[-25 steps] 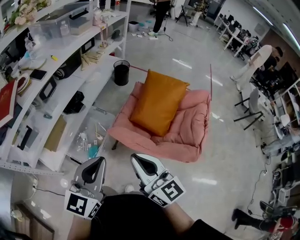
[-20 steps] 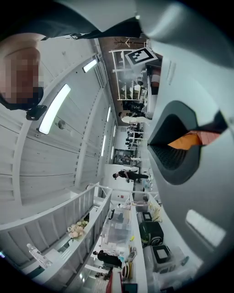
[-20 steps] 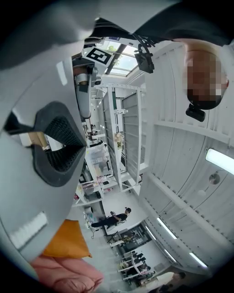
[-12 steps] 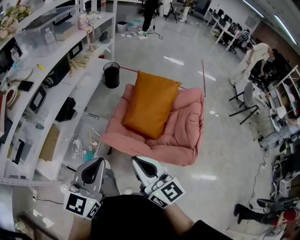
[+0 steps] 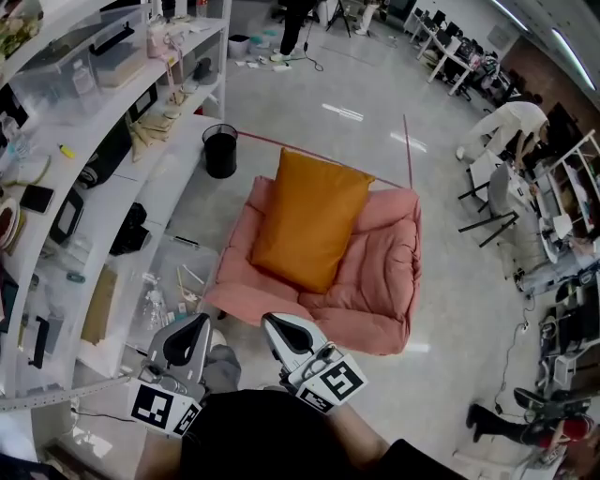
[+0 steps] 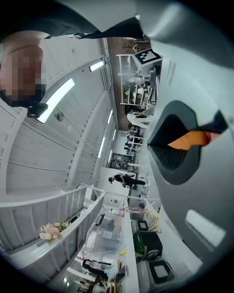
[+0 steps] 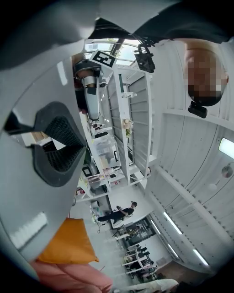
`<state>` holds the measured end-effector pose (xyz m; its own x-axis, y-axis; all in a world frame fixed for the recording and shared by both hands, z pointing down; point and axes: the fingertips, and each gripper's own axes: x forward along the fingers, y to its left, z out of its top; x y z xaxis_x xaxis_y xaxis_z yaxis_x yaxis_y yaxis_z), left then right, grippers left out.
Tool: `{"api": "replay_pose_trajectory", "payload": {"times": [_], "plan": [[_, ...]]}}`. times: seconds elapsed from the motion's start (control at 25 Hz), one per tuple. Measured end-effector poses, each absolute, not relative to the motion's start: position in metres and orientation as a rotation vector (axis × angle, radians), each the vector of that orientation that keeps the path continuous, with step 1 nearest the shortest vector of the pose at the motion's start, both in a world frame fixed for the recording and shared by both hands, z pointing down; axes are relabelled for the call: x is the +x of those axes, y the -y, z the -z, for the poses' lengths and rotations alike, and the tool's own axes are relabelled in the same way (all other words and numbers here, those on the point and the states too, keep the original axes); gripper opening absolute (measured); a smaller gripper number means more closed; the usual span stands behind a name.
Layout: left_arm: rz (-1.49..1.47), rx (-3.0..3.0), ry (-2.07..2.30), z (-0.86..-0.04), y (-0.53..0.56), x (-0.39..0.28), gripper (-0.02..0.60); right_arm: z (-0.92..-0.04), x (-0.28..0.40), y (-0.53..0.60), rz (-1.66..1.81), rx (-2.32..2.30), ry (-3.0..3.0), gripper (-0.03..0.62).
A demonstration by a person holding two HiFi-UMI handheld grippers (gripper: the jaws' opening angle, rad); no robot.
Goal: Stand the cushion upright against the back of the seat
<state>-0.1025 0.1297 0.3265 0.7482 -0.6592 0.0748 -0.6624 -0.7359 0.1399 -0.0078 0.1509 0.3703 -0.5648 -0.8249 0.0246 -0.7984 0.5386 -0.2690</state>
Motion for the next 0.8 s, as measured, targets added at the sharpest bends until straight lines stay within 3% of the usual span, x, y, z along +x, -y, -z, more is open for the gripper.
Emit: {"api": "replay_pose_trajectory", "payload": {"times": [0.48, 0.8], "plan": [[-0.02, 2.821, 0.925, -0.332, -0.002, -0.136, 0.017, -0.354, -0.027, -0.022, 0.312, -1.575, -2.6, 0.005], [-0.043, 2.852, 0.799, -0.328, 0.046, -0.121, 0.017, -0.324, -0.007, 0.03, 0.252, -1.663, -2.51, 0.014]]}}
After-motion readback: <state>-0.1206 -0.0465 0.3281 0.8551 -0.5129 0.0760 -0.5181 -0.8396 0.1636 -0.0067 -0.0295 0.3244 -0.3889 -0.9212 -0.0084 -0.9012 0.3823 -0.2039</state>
